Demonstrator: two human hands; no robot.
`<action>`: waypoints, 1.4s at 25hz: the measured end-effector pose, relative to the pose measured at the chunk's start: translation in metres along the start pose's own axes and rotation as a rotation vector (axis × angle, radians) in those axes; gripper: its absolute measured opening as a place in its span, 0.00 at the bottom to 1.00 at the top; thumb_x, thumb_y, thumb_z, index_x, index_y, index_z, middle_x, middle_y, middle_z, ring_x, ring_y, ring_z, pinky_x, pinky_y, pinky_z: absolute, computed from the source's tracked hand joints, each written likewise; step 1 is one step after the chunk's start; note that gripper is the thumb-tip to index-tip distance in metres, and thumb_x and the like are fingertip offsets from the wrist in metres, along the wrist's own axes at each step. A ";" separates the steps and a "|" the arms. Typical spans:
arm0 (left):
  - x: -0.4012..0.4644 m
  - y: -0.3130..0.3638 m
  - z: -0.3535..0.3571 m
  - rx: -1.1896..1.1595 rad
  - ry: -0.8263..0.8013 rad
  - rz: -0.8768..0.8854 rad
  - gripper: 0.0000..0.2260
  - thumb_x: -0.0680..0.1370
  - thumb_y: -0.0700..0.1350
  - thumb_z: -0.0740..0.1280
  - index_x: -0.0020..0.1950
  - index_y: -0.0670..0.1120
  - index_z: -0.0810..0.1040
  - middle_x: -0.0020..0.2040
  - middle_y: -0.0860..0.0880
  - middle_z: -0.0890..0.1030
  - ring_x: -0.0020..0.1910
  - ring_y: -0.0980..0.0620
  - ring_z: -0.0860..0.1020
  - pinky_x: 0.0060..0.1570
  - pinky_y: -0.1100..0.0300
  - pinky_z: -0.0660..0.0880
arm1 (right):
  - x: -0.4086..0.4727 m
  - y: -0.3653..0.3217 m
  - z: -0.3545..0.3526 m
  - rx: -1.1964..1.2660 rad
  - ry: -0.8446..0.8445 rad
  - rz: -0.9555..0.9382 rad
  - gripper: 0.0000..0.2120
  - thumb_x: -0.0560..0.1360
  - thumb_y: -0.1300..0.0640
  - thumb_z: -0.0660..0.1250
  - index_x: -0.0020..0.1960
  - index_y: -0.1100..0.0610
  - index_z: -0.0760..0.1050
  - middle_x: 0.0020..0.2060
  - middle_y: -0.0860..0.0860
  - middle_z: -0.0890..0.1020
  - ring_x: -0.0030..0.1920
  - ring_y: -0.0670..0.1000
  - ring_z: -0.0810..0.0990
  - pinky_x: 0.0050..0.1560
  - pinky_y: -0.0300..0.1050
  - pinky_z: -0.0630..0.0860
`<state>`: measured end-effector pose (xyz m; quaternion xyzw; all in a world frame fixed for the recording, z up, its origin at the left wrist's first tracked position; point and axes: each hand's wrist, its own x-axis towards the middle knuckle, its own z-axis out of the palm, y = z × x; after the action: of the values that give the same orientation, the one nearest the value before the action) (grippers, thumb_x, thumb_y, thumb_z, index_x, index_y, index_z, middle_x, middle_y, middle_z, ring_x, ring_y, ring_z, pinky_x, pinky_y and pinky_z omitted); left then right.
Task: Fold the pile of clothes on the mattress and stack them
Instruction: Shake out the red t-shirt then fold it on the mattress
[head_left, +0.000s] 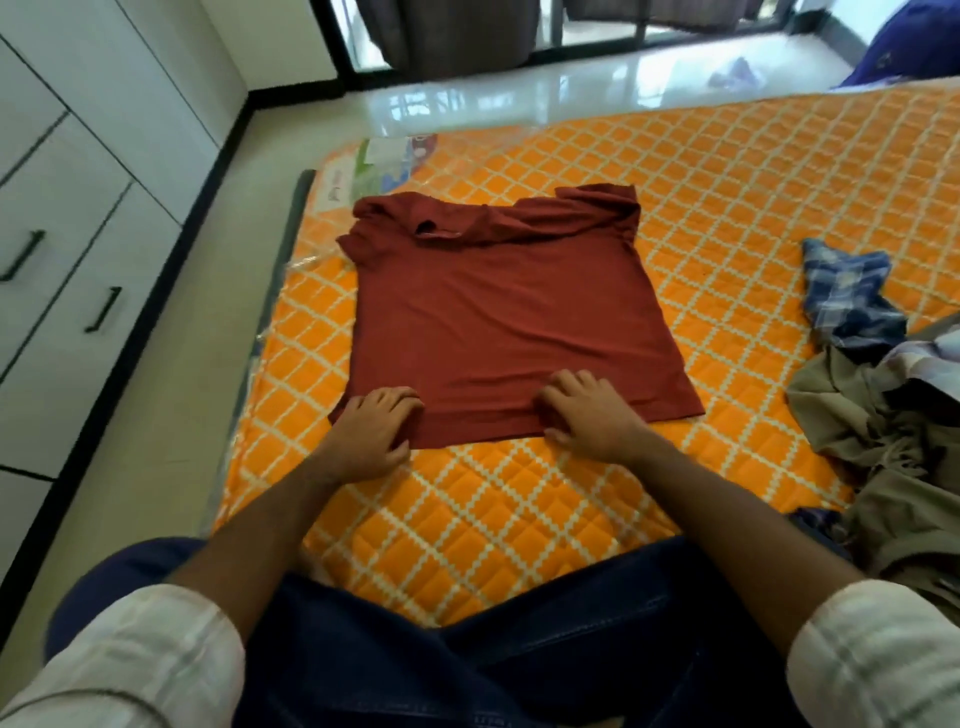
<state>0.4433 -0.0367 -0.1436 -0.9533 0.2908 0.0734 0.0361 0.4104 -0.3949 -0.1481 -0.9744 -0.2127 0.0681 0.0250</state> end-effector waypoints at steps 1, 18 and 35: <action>-0.008 -0.007 -0.005 0.086 -0.047 -0.017 0.28 0.71 0.55 0.64 0.70 0.48 0.71 0.69 0.45 0.73 0.64 0.42 0.74 0.54 0.46 0.73 | 0.006 -0.018 0.000 -0.030 -0.005 -0.035 0.27 0.72 0.44 0.68 0.68 0.51 0.71 0.64 0.54 0.72 0.60 0.59 0.73 0.52 0.55 0.73; -0.029 -0.014 -0.039 0.441 -0.109 0.148 0.25 0.78 0.65 0.61 0.65 0.47 0.71 0.57 0.47 0.76 0.52 0.45 0.78 0.50 0.49 0.72 | -0.012 -0.003 -0.001 -0.282 -0.129 0.224 0.21 0.76 0.54 0.64 0.68 0.53 0.68 0.60 0.53 0.74 0.58 0.57 0.74 0.51 0.55 0.73; 0.036 0.062 -0.031 0.221 -0.464 0.345 0.17 0.80 0.47 0.63 0.68 0.49 0.70 0.62 0.47 0.76 0.57 0.46 0.78 0.50 0.52 0.75 | -0.050 0.051 -0.004 -0.084 -0.300 0.026 0.19 0.80 0.56 0.61 0.71 0.55 0.66 0.61 0.56 0.72 0.59 0.59 0.74 0.53 0.55 0.76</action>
<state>0.4413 -0.1115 -0.1206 -0.8380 0.4385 0.2619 0.1921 0.3865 -0.4619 -0.1417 -0.9561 -0.2041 0.2044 -0.0488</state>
